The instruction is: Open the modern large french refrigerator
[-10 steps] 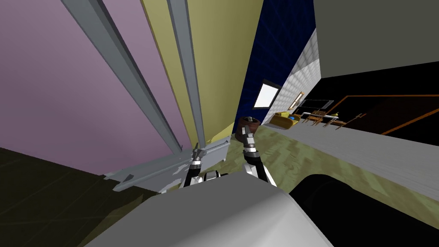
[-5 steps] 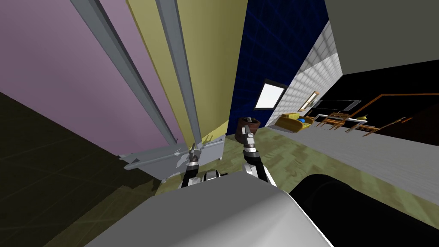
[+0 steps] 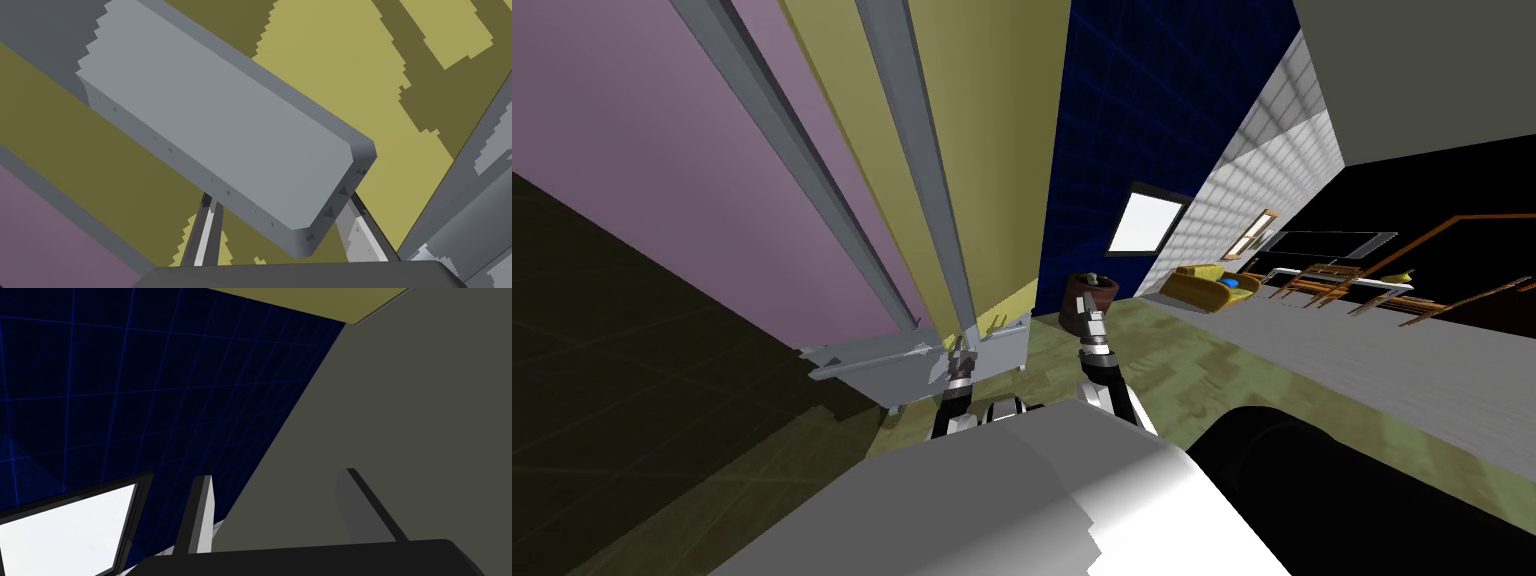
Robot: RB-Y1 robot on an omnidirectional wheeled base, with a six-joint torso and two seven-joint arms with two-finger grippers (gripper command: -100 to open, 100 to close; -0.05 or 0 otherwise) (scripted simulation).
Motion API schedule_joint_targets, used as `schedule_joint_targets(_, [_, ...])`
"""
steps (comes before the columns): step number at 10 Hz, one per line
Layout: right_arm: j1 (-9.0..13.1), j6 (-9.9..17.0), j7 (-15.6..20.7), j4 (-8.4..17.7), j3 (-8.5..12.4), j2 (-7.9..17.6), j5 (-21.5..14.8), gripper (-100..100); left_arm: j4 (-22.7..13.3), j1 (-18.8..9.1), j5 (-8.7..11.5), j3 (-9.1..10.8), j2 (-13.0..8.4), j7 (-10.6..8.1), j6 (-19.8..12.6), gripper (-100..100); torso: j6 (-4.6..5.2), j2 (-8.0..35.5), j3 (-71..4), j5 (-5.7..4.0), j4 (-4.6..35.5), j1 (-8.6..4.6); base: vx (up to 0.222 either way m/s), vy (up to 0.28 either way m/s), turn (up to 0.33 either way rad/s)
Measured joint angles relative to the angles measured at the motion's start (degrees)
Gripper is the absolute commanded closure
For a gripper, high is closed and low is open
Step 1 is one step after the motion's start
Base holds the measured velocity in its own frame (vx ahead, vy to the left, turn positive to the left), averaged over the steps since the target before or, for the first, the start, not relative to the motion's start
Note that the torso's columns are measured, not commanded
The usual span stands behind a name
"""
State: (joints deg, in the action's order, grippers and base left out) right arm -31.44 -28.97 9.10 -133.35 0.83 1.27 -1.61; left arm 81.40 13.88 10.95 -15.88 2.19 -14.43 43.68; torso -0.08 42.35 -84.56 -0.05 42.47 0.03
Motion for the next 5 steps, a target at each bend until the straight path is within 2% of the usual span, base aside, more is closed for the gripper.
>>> schedule_joint_targets(2, [0.0, 0.0, 0.0, 0.0, 0.0, 0.0, 0.0, 0, 0.9, 0.9, 0.9, 1.09, -0.1, 0.68, 0.4, 100, 0.26, 0.0, 0.0, -0.04, 0.0, -0.33, -0.04, -0.207, 0.117])
schedule_joint_targets(5, [0.0, 0.0, 0.0, 0.0, 0.0, 0.0, 0.0, 0, 3.2, 3.0, 2.4, 2.48, -0.1, 2.07, 0.6, 100, 0.18, 0.2, 0.1, -0.16, 0.1, -0.49, -0.055, -0.293, 0.172])
